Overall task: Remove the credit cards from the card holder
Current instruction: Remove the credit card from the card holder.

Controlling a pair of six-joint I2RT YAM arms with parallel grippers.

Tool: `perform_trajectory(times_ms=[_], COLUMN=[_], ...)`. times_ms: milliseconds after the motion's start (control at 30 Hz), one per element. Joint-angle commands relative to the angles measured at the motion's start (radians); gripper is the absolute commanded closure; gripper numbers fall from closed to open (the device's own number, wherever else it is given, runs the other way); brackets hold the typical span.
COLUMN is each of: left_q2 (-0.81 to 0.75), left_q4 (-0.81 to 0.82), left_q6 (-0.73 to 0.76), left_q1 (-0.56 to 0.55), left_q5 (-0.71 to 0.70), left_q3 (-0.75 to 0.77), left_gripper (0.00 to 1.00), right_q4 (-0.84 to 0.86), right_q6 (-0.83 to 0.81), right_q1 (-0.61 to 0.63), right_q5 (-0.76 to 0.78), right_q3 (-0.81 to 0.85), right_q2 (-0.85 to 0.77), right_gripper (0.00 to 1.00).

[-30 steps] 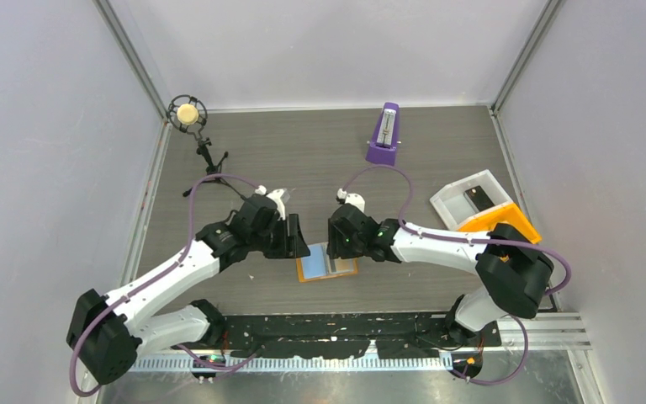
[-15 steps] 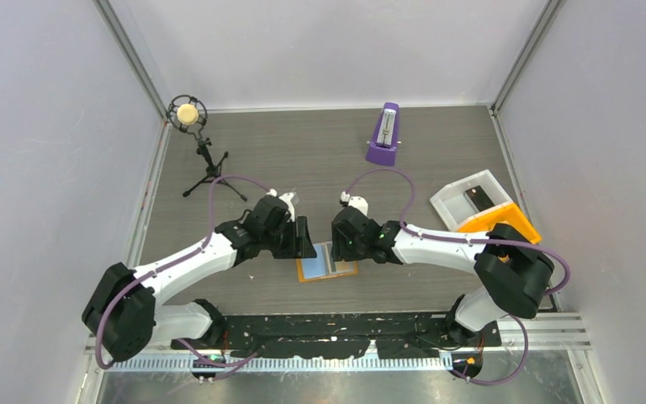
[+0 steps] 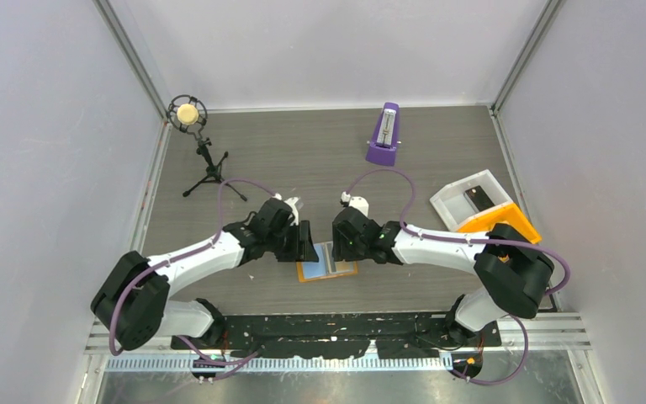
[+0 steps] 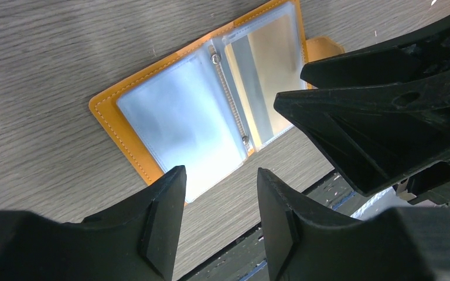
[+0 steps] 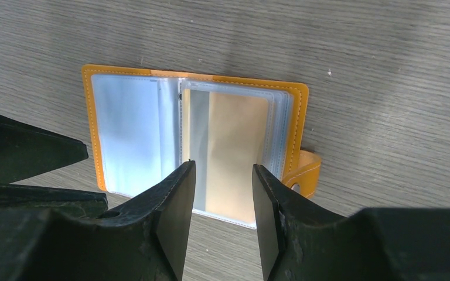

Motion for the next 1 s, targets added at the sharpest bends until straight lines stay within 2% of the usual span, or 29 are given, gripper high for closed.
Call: perform_trajectory(times_ms=[0,567,833,967], left_q2=[0.016,0.094,0.092,0.095], left_q4=[0.067,0.133,0.137,0.140], left_q6=[0.006,-0.005,-0.005,-0.008], left_q1=[0.006,0.006,0.006,0.006], left_q5=[0.020,0.027,0.027,0.030], left_q3=[-0.014,-0.054,-0.059,-0.060], left_gripper=[0.50,0.54,0.56,0.56], right_q4=[0.004,0.005,0.039,0.114], right_q6=[-0.003,-0.006,0.007,0.021], right_q1=[-0.004,-0.005,-0.022,-0.046], right_q5=[0.035,0.021,-0.030,-0.098], right_q3=[-0.011,-0.008,-0.022,-0.061], right_q2=[0.005,0.022,0.025,-0.003], right_gripper=[0.52,0.52,0.52,0.53])
